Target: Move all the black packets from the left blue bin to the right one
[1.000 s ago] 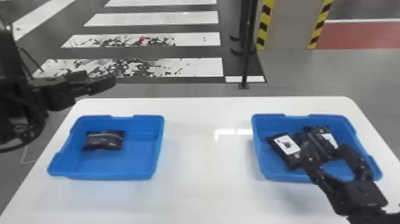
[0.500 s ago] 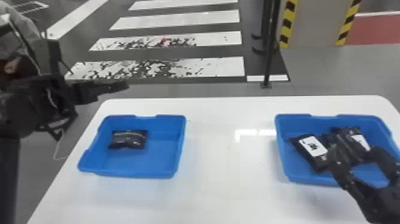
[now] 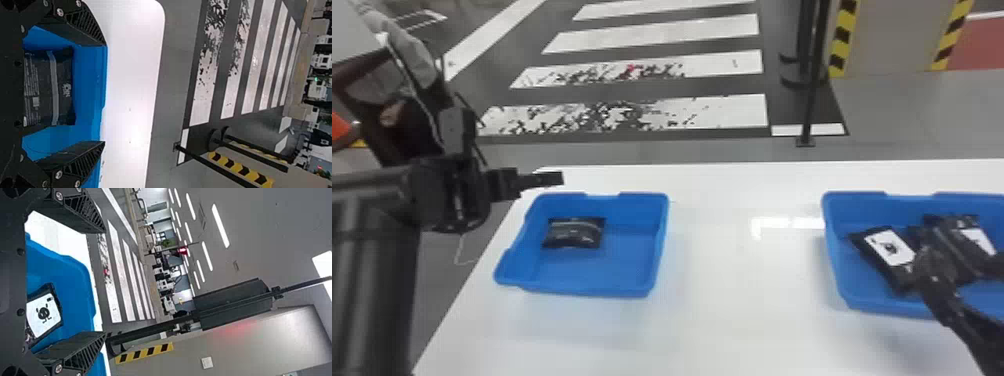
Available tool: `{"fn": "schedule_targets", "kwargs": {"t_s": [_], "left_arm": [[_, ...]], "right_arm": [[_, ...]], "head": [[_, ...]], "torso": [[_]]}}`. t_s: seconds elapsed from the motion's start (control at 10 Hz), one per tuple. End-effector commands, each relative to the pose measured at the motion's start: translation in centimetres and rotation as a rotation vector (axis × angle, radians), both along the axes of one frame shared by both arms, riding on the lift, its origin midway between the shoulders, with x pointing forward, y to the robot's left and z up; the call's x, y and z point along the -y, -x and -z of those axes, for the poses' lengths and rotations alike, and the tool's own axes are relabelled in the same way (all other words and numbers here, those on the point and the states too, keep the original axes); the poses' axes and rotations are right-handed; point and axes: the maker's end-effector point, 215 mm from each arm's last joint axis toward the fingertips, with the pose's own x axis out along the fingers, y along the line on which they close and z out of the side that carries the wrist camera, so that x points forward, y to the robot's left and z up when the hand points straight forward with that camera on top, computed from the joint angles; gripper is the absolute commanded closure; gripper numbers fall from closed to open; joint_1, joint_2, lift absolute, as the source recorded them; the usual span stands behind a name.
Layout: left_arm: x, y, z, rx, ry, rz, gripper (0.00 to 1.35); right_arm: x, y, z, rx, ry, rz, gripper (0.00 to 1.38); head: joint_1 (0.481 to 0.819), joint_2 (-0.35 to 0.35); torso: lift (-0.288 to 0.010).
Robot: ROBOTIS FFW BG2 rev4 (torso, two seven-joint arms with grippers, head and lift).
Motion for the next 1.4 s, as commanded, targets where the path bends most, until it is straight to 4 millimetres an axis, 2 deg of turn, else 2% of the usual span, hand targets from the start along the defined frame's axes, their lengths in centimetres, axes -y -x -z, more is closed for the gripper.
{"fn": "schedule_targets", "kwargs": {"t_s": [0.0, 0.2, 0.6, 0.7, 1.0, 1.3], "left_arm": [[-0.9, 0.5, 2.0, -0.07, -0.008, -0.021, 0.17], [-1.6, 1.4, 4.0, -0.153, -0.028, -0.042, 0.17], [0.4, 1.7, 7.1, -0.262, -0.036, 0.0, 0.17], [1.1, 1.7, 7.6, -0.283, -0.037, 0.018, 0.17], [1.5, 2.0, 9.2, -0.341, -0.041, 0.027, 0.17], [1.1, 2.1, 10.2, -0.377, -0.036, 0.013, 0.17]], "right_arm": [[-0.1, -0.1, 0.1, -0.003, -0.006, -0.001, 0.11], [-0.2, 0.0, 0.3, -0.007, -0.009, -0.003, 0.11], [-0.5, -0.2, 0.4, -0.009, -0.016, -0.008, 0.11], [-0.5, -0.2, 0.6, -0.011, -0.019, -0.008, 0.11], [-0.8, -0.3, 0.8, -0.015, -0.028, -0.014, 0.11], [-1.2, -0.4, 1.4, -0.029, -0.047, -0.024, 0.11]], "head": [[0.695, 0.237], [0.695, 0.249], [0.695, 0.253], [0.695, 0.248], [0.695, 0.238], [0.695, 0.24]], "torso": [[-0.14], [-0.14], [-0.14], [-0.14], [-0.14], [-0.14]]}}
